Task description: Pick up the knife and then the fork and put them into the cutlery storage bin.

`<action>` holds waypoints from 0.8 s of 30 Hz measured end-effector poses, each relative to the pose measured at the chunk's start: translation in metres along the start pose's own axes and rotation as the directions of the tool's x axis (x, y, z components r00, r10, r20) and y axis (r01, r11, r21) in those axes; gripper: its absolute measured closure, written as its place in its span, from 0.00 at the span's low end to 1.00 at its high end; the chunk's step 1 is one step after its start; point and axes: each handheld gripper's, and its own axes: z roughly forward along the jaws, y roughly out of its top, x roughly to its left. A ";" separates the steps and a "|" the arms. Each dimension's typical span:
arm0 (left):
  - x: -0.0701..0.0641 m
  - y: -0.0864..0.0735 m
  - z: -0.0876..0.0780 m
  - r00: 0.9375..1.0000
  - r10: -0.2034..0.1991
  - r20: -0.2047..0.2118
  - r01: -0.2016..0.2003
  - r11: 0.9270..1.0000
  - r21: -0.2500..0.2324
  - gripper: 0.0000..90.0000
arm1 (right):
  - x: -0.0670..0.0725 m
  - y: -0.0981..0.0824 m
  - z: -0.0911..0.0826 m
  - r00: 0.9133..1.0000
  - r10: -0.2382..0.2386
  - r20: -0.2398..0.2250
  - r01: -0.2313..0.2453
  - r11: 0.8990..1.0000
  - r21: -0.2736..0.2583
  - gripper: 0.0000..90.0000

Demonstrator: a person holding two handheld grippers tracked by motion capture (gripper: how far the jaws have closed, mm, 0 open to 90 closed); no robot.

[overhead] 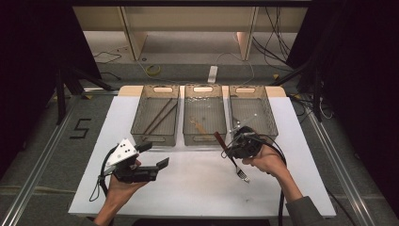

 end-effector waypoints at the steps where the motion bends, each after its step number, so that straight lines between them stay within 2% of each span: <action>1: 0.000 0.000 0.000 1.000 0.000 0.000 0.000 1.000 0.000 0.17 | 0.000 0.000 0.000 1.000 0.002 0.000 -0.002 1.000 0.000 0.86; 7: 0.000 0.000 0.000 1.000 -0.003 -0.001 0.003 1.000 -0.002 0.17 | -0.003 0.000 -0.005 0.999 0.019 0.035 -0.018 0.999 -0.027 0.87; 13: 0.000 0.000 0.000 1.000 0.000 -0.001 0.000 1.000 0.000 0.17 | -0.006 0.001 -0.011 0.999 0.026 0.047 -0.023 0.998 -0.051 0.87; 17: 0.000 0.000 0.000 1.000 -0.004 -0.001 0.004 1.000 -0.002 0.17 | -0.009 0.000 -0.015 0.999 0.036 0.035 -0.034 0.997 -0.074 0.87; 24: 0.000 0.000 0.000 1.000 -0.005 -0.001 0.005 1.000 -0.003 0.17 | -0.016 -0.001 -0.025 0.997 0.060 0.045 -0.054 0.992 -0.118 0.87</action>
